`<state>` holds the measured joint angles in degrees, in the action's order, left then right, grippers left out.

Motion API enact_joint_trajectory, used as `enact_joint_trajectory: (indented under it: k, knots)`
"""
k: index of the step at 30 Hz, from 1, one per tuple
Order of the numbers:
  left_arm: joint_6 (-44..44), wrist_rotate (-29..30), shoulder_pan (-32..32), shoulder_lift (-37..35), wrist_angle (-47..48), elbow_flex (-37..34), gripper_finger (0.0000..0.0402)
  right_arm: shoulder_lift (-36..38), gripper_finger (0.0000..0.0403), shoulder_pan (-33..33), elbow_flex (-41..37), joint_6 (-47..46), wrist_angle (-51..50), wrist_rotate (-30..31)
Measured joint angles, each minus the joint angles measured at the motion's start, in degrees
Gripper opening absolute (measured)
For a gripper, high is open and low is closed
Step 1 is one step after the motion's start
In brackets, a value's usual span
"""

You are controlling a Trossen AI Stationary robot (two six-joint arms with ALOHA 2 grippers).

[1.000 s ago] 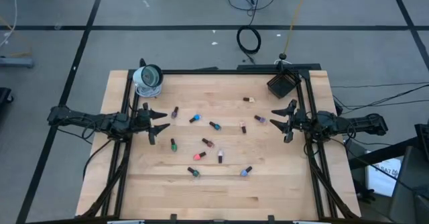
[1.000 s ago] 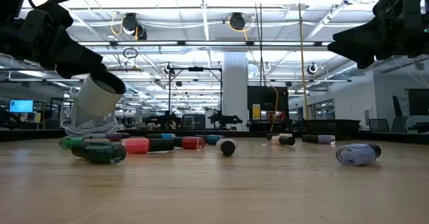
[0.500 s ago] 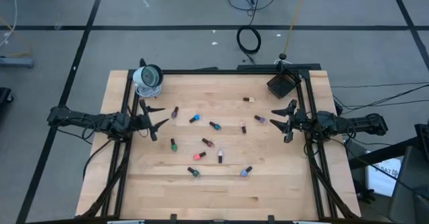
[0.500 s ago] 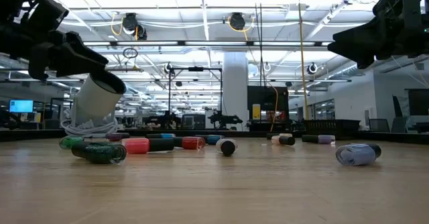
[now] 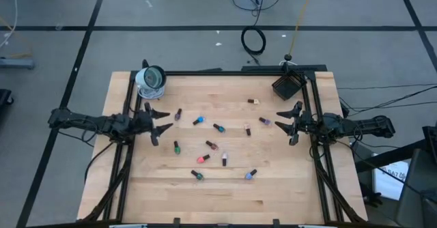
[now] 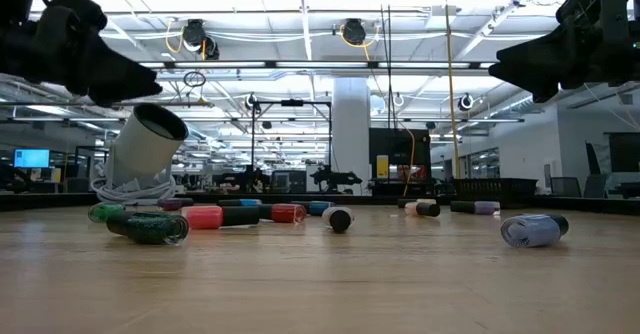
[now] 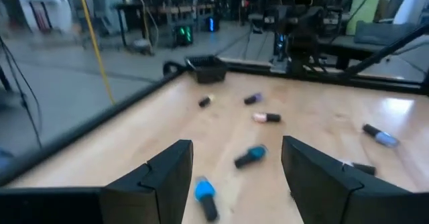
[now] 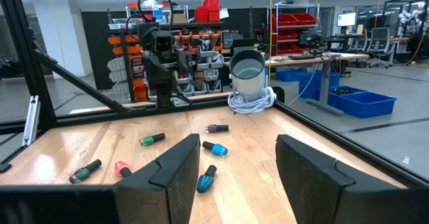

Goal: Pick & Place Nail Polish
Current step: Put the purple nail polish into the black bin

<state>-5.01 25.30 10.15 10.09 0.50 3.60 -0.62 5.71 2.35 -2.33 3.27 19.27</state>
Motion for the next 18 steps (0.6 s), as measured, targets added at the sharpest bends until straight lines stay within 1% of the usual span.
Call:
enact_joint_trajectory:
  k: [2,4,6,9,12,15,18]
  knots:
    - [-0.12,0.58,-0.01,0.1,1.2,0.0,0.0225,-0.01,0.0187,0.0,-0.01,0.0,0.0,0.0]
    - [-2.04,5.5,-0.33,0.82,0.61,0.02,0.0225,-0.01,0.0187,-0.01,-0.01,0.0,0.0,0.0]
    - [-6.0,9.93,-1.06,1.78,1.62,0.84,0.0225,0.0,0.0187,-0.02,-0.02,0.0,0.0,0.01]
    - [-10.51,10.62,-3.07,5.76,3.48,3.94,0.0225,-0.01,0.0187,0.0,0.0,0.0,0.0,0.02]
    - [-16.54,10.6,-6.24,13.71,7.04,7.38,0.0225,-0.01,0.0187,0.0,-0.02,0.0,0.0,0.02]
    - [-23.57,10.03,-10.16,24.19,10.72,12.59,0.0225,-0.01,0.0187,0.0,0.0,0.0,0.0,0.02]
    - [-28.22,6.07,-14.42,35.91,14.54,18.37,0.0225,-0.01,0.0187,0.01,0.0,0.0,0.0,0.02]
